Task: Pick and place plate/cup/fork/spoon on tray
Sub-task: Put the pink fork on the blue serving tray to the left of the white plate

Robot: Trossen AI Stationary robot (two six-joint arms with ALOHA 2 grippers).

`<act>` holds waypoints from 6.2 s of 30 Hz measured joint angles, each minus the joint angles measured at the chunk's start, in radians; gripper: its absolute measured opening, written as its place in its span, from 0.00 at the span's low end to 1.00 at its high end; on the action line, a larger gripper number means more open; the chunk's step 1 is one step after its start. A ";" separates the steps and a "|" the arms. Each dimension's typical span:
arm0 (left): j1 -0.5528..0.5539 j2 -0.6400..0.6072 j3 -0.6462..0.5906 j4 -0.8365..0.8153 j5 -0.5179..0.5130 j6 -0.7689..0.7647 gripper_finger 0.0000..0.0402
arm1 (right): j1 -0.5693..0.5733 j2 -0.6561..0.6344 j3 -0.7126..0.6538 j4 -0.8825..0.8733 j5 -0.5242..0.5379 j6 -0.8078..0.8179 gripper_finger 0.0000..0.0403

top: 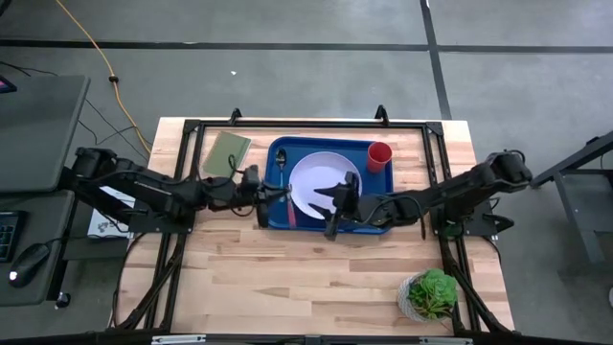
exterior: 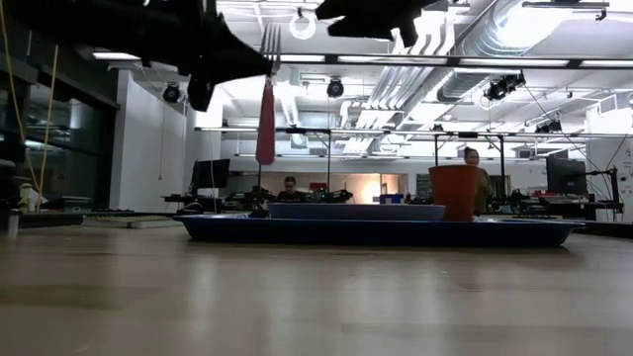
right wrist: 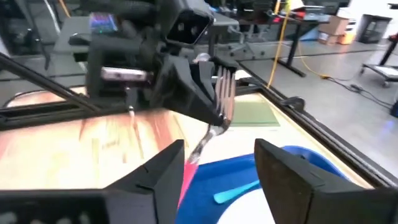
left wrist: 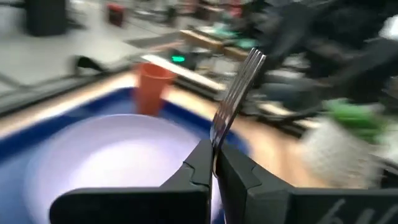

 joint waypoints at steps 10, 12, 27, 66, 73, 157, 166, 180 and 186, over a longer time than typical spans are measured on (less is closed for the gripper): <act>-0.019 0.086 0.000 -0.101 -0.391 0.093 0.00 | 0.032 -0.040 0.000 -0.022 0.031 0.010 0.50; -0.017 0.130 0.000 -0.052 -0.436 0.111 0.00 | 0.032 -0.040 0.000 -0.023 0.031 0.011 0.50; -0.016 0.374 0.003 0.286 -0.568 0.199 0.00 | 0.031 -0.040 0.000 -0.025 0.029 0.010 0.50; 0.076 0.379 0.070 0.334 -0.620 0.409 0.00 | 0.031 -0.039 0.000 -0.029 0.010 0.011 0.50; 0.148 0.424 0.070 0.333 -0.573 0.285 0.00 | 0.031 -0.039 0.000 -0.029 0.010 0.008 0.50; 0.039 0.037 0.149 0.072 0.158 0.048 0.00 | -0.124 0.152 0.000 0.157 -0.372 0.121 0.50; 0.124 -0.100 0.149 -0.125 0.104 0.052 0.00 | -0.102 0.004 0.000 -0.157 -0.231 0.102 0.50; 0.418 0.213 0.031 -0.057 0.282 -0.327 0.00 | -0.014 -0.057 0.000 -0.250 -0.034 0.097 0.50; 0.468 0.381 0.069 -0.009 0.352 -0.405 0.00 | -0.018 -0.057 0.000 -0.255 -0.032 0.097 0.50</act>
